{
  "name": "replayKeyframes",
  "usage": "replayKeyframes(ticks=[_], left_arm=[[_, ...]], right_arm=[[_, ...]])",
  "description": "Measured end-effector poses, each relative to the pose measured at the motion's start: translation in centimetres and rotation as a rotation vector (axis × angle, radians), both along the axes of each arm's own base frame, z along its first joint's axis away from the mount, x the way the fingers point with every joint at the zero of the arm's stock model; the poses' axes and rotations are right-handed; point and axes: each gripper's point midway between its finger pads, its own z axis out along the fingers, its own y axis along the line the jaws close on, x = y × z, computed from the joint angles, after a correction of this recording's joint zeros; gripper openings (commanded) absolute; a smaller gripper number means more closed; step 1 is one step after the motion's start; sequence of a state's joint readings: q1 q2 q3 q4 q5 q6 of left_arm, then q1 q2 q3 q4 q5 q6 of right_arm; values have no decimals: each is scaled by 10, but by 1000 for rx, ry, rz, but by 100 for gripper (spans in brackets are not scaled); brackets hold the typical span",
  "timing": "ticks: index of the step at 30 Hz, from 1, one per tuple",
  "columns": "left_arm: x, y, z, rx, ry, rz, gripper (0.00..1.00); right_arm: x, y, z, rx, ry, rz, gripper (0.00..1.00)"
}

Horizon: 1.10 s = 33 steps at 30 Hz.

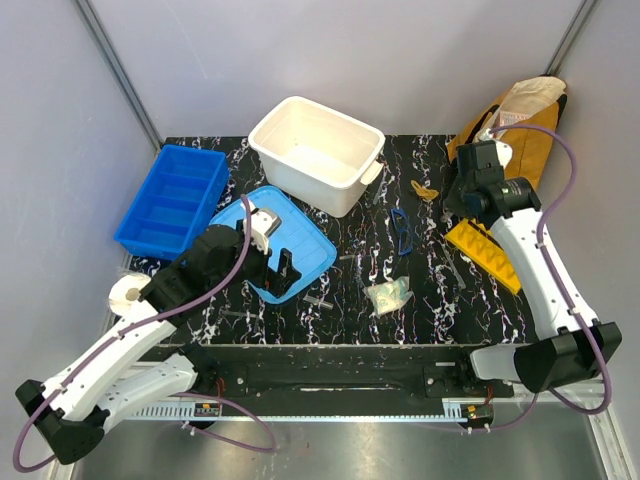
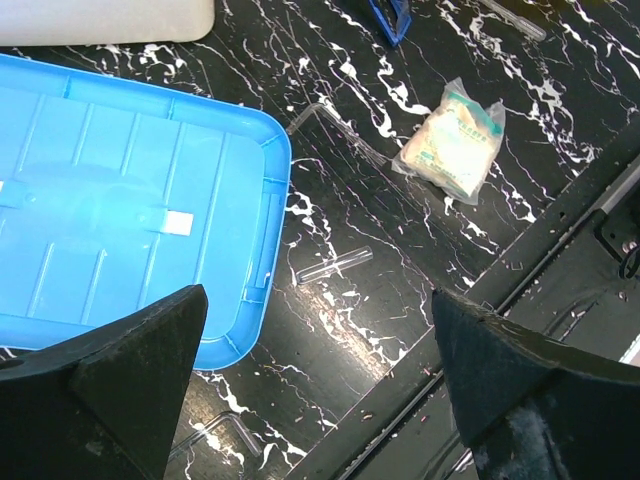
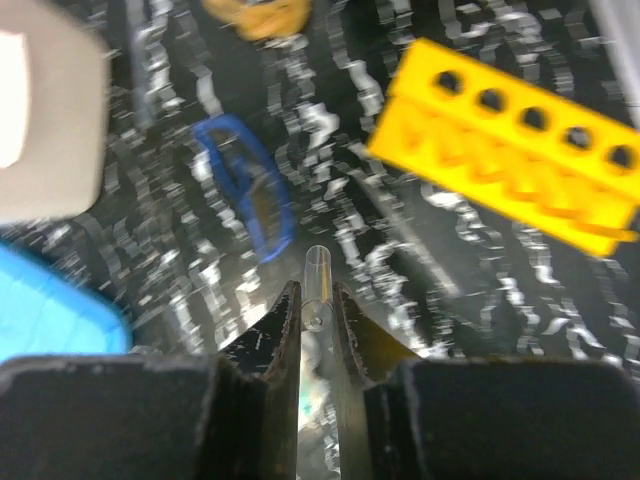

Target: Organize the chemistry lab equipment

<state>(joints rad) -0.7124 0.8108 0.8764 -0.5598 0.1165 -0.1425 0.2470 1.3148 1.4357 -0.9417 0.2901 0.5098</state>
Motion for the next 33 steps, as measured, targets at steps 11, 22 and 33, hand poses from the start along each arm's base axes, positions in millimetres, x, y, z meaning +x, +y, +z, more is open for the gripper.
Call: replayKeyframes(ticks=[11,22,33], left_arm=[[3,12,19,-49,-72,76,99],[11,18,17,-31,-86,121,99],[14,20,14,-16,-86,140,99]], right_arm=[[19,-86,-39,-174,153,-213,17],[42,-94,-66,-148,203,-208,17],[47,-107,-69,-109,196,-223,17]])
